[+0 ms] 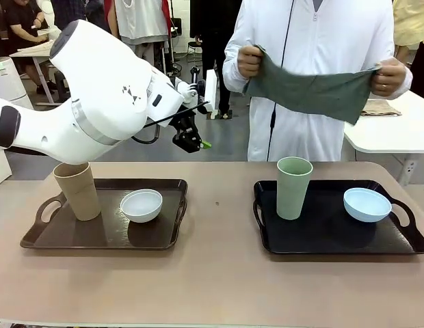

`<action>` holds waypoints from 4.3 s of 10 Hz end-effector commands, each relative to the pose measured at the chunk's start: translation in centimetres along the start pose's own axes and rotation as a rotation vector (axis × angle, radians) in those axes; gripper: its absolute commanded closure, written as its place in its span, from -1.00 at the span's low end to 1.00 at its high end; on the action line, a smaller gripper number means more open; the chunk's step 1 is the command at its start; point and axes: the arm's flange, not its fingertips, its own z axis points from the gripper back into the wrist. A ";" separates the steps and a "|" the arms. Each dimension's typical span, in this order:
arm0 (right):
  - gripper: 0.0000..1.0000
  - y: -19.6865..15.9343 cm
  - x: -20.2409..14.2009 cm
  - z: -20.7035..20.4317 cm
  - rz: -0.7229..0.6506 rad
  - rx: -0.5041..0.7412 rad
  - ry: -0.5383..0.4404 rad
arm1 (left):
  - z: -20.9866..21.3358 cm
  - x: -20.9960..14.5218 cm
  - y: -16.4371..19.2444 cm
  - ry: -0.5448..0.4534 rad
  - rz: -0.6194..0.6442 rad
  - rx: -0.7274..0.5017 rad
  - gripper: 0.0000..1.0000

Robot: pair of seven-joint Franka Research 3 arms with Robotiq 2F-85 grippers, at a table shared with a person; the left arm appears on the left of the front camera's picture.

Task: Set up a tray with a mat and arrange the tableware.
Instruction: Pick up the Picnic Bowl and Reusable plastic cup from the Handle tray in front of the human's position and hold them in the air.

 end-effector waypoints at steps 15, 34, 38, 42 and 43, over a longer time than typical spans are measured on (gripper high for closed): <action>-1.00 6.2 10.9 -5.9 0.149 -0.060 -0.205 | -7.3 -4.8 0.8 -0.311 0.552 -0.490 -1.00; -1.00 2.6 13.0 -15.9 0.157 -0.144 -0.142 | -22.9 0.2 -3.4 -0.592 0.331 -0.503 -1.00; -1.00 1.8 13.7 -18.4 0.199 -0.149 -0.115 | -24.6 -0.3 -3.5 -0.562 0.394 -0.462 -1.00; -1.00 1.1 14.0 -20.2 0.222 -0.152 -0.102 | -28.0 0.0 -3.5 -0.526 0.460 -0.508 -1.00; -1.00 0.9 14.3 -20.8 0.244 -0.150 -0.094 | -28.7 0.2 -3.2 -0.517 0.474 -0.519 -1.00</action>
